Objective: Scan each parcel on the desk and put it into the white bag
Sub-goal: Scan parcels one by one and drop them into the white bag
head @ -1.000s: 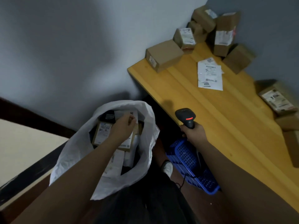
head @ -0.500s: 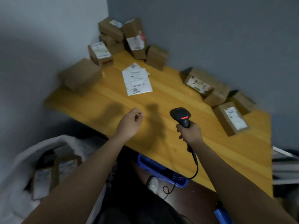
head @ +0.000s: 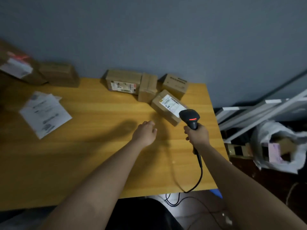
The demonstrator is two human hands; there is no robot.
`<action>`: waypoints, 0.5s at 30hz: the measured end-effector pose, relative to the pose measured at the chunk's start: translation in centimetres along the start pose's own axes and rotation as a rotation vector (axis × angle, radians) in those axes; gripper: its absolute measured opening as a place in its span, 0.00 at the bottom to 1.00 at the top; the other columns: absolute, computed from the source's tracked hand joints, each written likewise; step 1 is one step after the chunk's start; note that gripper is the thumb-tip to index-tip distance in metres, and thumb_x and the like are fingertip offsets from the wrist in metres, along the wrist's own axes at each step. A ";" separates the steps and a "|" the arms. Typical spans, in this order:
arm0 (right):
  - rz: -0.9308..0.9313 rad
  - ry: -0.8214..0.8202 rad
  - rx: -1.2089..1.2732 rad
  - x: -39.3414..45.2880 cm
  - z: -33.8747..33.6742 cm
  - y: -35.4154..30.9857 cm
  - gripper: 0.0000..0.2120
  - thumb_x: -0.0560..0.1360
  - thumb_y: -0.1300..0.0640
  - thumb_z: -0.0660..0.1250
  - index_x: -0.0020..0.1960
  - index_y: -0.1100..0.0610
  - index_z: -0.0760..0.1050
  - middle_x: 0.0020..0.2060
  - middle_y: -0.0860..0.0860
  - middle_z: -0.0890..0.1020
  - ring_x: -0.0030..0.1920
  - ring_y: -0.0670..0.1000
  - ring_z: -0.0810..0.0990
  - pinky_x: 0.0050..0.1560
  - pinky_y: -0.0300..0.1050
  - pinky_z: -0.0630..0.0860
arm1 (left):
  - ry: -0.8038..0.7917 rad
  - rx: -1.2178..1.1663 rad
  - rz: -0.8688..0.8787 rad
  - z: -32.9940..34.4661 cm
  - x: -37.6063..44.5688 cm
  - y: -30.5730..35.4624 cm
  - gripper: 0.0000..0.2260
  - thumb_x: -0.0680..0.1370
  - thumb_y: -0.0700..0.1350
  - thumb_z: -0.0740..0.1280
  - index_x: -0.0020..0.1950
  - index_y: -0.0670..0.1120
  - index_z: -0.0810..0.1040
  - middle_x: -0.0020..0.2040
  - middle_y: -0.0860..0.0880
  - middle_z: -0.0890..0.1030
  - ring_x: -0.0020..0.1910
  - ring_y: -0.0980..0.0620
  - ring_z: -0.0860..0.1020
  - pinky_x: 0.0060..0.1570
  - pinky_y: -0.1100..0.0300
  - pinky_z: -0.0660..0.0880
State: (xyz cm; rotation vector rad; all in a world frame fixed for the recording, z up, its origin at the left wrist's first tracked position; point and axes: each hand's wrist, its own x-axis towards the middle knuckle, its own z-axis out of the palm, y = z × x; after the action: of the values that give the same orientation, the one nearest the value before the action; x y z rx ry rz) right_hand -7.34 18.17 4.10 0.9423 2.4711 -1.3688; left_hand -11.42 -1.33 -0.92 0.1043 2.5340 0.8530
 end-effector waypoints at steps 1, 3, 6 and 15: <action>0.022 0.013 0.013 0.6 -0.3 0.4 0.08 0.75 0.58 0.67 0.51 0.61 0.77 0.43 0.61 0.83 0.32 0.52 0.79 0.34 0.45 0.72 | -0.047 0.064 0.021 0.8 1.1 0.9 0.17 0.82 0.48 0.58 0.69 0.45 0.69 0.67 0.43 0.71 0.66 0.43 0.70 0.65 0.51 0.68; 0.053 0.037 0.034 1.7 -0.6 1.1 0.08 0.74 0.57 0.67 0.50 0.61 0.77 0.43 0.60 0.83 0.31 0.51 0.79 0.34 0.45 0.72 | -0.124 0.183 0.072 2.1 3.0 2.6 0.21 0.82 0.48 0.58 0.74 0.44 0.64 0.72 0.43 0.66 0.71 0.42 0.65 0.69 0.50 0.65; 0.087 0.048 0.056 3.1 -0.6 2.4 0.08 0.74 0.57 0.67 0.49 0.62 0.78 0.41 0.60 0.82 0.31 0.51 0.78 0.34 0.45 0.72 | -0.203 0.319 0.148 3.4 5.5 4.7 0.25 0.82 0.48 0.57 0.78 0.45 0.54 0.79 0.45 0.51 0.77 0.42 0.52 0.73 0.48 0.58; 0.156 0.075 0.169 6.1 0.3 5.5 0.04 0.75 0.57 0.68 0.47 0.59 0.77 0.43 0.59 0.82 0.31 0.50 0.78 0.32 0.44 0.72 | -0.170 0.661 0.322 6.1 12.0 5.4 0.37 0.78 0.39 0.61 0.79 0.50 0.41 0.79 0.48 0.39 0.78 0.46 0.38 0.76 0.46 0.41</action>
State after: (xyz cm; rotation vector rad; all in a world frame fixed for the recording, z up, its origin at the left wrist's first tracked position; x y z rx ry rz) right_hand -8.95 22.77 -2.52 1.2164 2.3044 -1.5330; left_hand -19.77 8.94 -6.88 0.7715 2.5631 0.0667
